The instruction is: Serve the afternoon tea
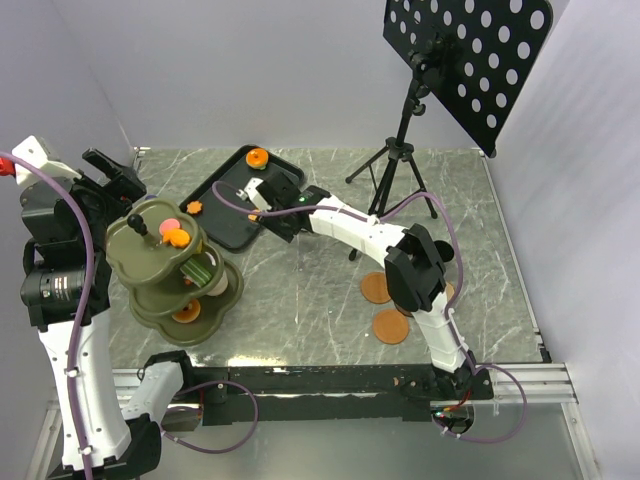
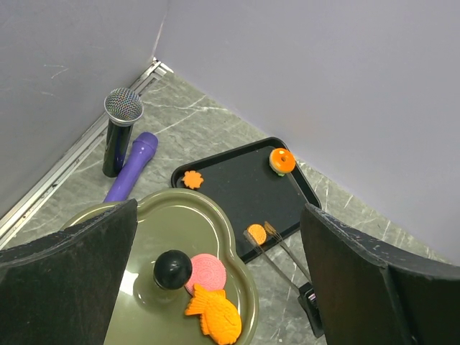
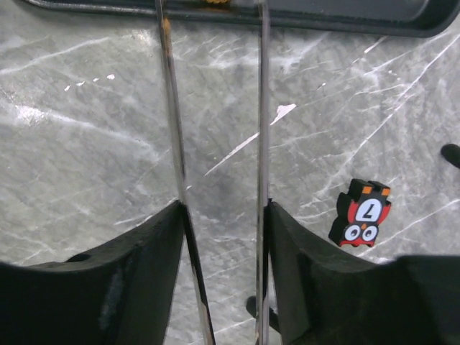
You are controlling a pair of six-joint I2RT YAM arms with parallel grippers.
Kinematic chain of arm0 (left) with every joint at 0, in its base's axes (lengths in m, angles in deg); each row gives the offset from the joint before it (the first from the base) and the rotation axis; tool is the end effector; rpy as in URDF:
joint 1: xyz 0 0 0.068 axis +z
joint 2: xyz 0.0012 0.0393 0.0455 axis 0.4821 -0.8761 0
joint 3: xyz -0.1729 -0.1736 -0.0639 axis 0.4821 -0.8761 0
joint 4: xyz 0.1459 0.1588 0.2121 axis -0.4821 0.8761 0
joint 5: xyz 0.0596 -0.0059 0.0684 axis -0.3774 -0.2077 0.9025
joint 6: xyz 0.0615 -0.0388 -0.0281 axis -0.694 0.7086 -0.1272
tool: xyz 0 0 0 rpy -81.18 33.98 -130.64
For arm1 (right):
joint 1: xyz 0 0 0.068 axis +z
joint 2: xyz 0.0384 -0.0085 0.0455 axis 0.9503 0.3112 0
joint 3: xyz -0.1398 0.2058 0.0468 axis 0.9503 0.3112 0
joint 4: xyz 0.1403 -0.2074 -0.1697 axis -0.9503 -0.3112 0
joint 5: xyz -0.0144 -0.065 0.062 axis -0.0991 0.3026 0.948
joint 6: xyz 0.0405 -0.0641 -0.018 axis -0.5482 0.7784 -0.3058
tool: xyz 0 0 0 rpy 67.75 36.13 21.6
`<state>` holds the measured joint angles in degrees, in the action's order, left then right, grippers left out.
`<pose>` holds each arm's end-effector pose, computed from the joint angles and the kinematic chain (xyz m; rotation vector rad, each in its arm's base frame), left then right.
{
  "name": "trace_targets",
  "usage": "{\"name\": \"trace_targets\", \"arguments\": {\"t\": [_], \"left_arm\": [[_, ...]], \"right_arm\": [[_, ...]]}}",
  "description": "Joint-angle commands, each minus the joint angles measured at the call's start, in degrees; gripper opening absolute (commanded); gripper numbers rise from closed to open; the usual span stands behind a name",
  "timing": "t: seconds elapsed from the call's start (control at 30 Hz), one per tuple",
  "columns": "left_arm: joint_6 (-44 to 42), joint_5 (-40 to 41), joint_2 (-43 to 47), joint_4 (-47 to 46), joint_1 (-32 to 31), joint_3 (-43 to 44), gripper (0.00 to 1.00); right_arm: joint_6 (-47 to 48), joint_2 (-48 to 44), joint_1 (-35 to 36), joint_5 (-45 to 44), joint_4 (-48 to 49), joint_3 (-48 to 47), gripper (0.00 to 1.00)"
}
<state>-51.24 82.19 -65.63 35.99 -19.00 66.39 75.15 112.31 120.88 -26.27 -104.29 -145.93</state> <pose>0.1992 0.0455 0.4925 -0.6893 1.5967 -0.1034 0.3594 0.3956 0.1988 -1.2968 2.0913 0.0162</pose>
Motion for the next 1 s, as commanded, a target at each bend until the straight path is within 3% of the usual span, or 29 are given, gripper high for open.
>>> {"name": "trace_targets", "arguments": {"t": [0.0,0.23,0.57,0.97], "left_arm": [[-1.1,0.7,0.4,-2.5,0.4,0.2,1.0],[-1.2,0.4,0.1,-2.5,0.4,0.5,1.0],[-1.1,-0.7,-0.4,-2.6,0.4,0.2,1.0],[-1.0,-0.8,-0.3,-2.6,0.4,-0.3,1.0]], "right_arm": [[0.7,1.3,-0.5,-1.1,-2.3,-5.1,0.52],[1.4,2.4,-0.5,-0.5,-3.1,-7.3,0.43],[4.5,2.7,0.9,2.3,-2.2,-10.0,0.42],[8.2,2.8,2.4,-2.7,-5.6,-13.4,0.53]]}}
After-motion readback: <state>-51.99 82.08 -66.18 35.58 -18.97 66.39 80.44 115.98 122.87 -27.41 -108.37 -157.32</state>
